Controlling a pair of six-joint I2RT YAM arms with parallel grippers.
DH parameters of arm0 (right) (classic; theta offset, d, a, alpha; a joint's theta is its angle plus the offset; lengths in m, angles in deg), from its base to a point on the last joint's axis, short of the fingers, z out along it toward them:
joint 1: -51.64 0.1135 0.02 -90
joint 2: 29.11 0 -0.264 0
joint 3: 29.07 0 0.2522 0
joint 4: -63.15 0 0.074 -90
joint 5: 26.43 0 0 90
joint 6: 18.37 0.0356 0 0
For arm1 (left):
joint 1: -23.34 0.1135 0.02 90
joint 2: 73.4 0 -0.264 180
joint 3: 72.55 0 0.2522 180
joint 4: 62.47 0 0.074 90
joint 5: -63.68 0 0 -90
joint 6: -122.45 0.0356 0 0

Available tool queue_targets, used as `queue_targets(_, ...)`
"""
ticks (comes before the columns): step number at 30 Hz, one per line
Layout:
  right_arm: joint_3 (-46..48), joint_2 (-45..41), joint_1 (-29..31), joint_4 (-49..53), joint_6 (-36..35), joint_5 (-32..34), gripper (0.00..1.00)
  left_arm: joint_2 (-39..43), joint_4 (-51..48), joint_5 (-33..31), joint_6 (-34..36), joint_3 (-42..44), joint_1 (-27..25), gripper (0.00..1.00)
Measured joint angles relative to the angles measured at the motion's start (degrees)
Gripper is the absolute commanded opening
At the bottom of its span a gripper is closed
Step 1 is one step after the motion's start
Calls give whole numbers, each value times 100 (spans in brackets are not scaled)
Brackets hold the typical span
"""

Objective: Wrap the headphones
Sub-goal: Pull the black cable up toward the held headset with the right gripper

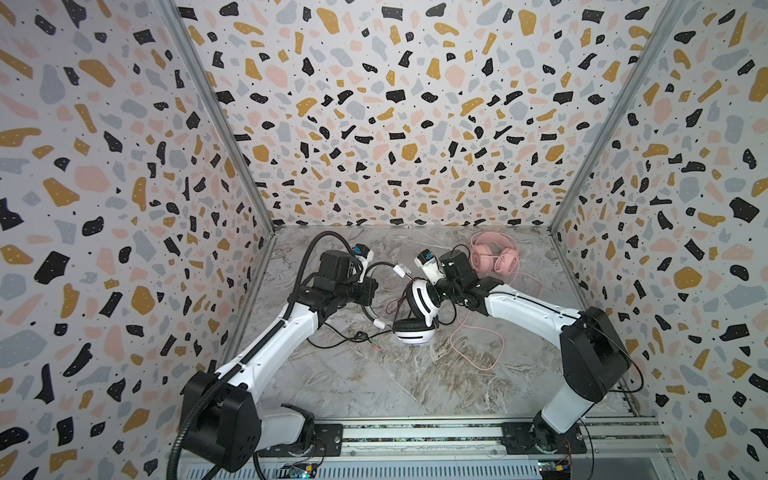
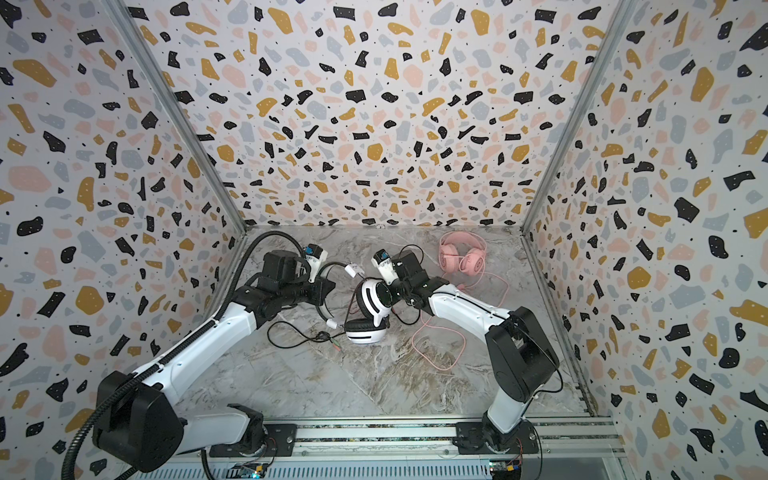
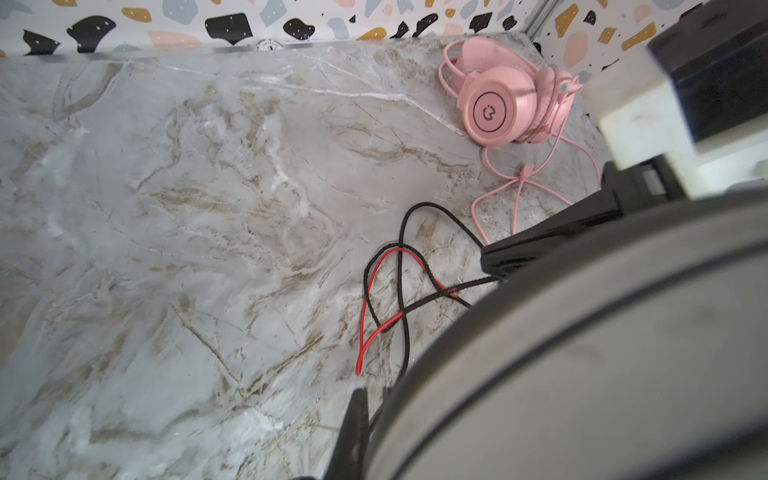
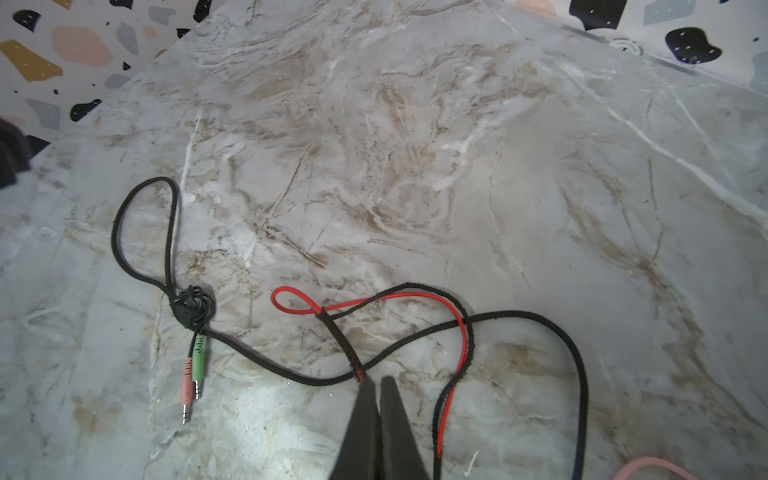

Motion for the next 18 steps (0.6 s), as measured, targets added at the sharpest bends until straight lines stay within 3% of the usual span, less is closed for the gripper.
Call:
queue_targets(4, 299, 2, -20, -662, 205, -588, 5, 76, 260, 313, -92, 118, 168, 0)
queue_targets(14, 1012, 450, -131, -2417, 938, -1864, 35, 225, 546, 584, -175, 181, 358, 0)
queue_targets(18, 999, 782, -157, -3027, 1244, -2232, 41, 225, 605, 717, -236, 181, 400, 0)
